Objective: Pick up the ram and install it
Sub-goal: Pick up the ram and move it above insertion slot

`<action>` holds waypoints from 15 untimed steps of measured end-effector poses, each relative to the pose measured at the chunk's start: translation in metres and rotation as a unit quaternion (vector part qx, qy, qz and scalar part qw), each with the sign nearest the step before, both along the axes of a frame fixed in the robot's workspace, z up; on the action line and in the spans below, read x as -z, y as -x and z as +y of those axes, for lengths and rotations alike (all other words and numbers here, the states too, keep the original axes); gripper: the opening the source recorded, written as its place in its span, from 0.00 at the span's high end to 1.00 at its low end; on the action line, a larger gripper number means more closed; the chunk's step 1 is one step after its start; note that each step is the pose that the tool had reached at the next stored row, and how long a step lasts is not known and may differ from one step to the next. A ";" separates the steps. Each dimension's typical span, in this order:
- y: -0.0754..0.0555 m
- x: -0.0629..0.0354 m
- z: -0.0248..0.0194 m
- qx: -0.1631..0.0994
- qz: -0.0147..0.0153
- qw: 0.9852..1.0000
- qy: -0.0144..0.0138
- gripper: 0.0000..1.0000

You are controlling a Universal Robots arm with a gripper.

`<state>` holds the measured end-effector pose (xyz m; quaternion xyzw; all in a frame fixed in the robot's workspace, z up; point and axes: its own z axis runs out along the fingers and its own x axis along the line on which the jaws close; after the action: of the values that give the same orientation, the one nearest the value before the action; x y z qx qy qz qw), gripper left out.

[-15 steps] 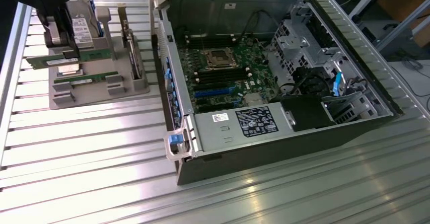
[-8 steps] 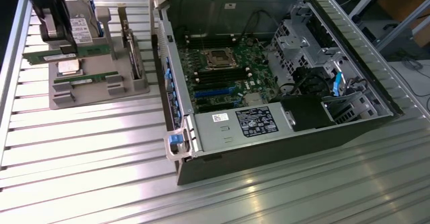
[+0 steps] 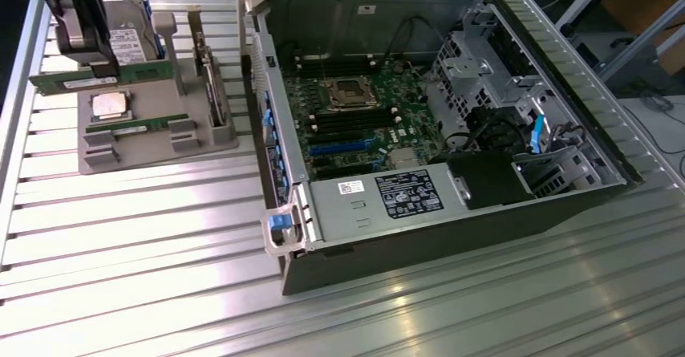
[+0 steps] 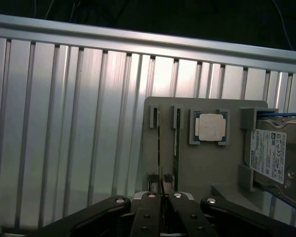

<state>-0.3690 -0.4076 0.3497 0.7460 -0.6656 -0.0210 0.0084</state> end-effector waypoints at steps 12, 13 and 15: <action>0.000 -0.0140 0.0000 0.000 0.000 1.000 0.000 0.88; 0.000 -0.0148 0.0000 0.000 0.000 1.000 0.000 0.88; 0.000 -0.0183 0.0000 0.000 0.000 1.000 0.000 0.88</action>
<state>-0.3690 -0.4076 0.3680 0.7460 -0.6656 -0.0210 0.0084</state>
